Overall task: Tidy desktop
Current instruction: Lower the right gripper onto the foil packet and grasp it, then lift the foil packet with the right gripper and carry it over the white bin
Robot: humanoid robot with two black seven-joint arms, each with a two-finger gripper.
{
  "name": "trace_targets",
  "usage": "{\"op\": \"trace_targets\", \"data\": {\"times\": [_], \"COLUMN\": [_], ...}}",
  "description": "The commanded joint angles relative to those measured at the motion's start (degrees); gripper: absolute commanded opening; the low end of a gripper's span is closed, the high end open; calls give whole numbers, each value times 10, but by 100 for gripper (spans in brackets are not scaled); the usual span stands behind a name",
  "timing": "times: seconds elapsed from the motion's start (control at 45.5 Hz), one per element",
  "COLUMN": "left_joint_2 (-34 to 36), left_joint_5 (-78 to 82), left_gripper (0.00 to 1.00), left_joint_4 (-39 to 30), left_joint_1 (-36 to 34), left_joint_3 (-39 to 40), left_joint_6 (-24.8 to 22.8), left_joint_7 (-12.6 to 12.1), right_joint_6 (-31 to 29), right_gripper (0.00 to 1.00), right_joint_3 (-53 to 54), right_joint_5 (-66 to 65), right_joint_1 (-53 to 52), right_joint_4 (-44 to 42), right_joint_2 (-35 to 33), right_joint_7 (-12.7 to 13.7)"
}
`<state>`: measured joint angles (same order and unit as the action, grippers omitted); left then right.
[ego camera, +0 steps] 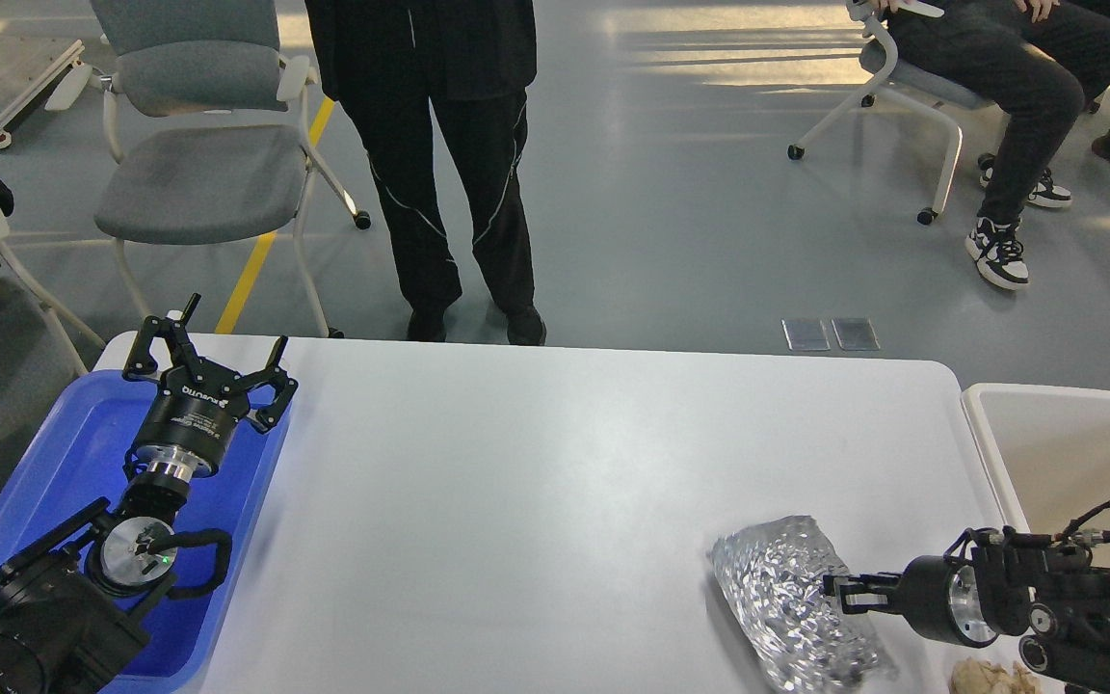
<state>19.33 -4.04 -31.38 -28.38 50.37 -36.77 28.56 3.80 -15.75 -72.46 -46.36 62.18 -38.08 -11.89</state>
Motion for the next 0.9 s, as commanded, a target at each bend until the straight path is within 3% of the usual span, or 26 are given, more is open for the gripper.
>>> {"op": "trace_targets", "data": {"times": [0.0, 0.308, 0.572, 0.88], "left_joint_2": [0, 0, 0, 0], "left_joint_5": [0, 1, 1, 1], "left_gripper": [100, 100, 100, 100], "left_joint_4": [0, 0, 0, 0], "left_joint_1": [0, 0, 0, 1], "left_joint_3": [0, 0, 0, 0], "left_joint_6": [-1, -1, -1, 0], "left_joint_7": [0, 0, 0, 0], "right_joint_6": [0, -7, -44, -135], "right_gripper": [0, 0, 0, 0], "right_joint_3": [-5, -5, -9, -24], "right_joint_5": [0, 2, 14, 53], "right_joint_1": [-8, -31, -103, -247], "right_joint_4": [-4, 25, 108, 183], "right_joint_2": [-3, -30, -121, -230], "right_joint_7": [-3, -3, 2, 8]}}
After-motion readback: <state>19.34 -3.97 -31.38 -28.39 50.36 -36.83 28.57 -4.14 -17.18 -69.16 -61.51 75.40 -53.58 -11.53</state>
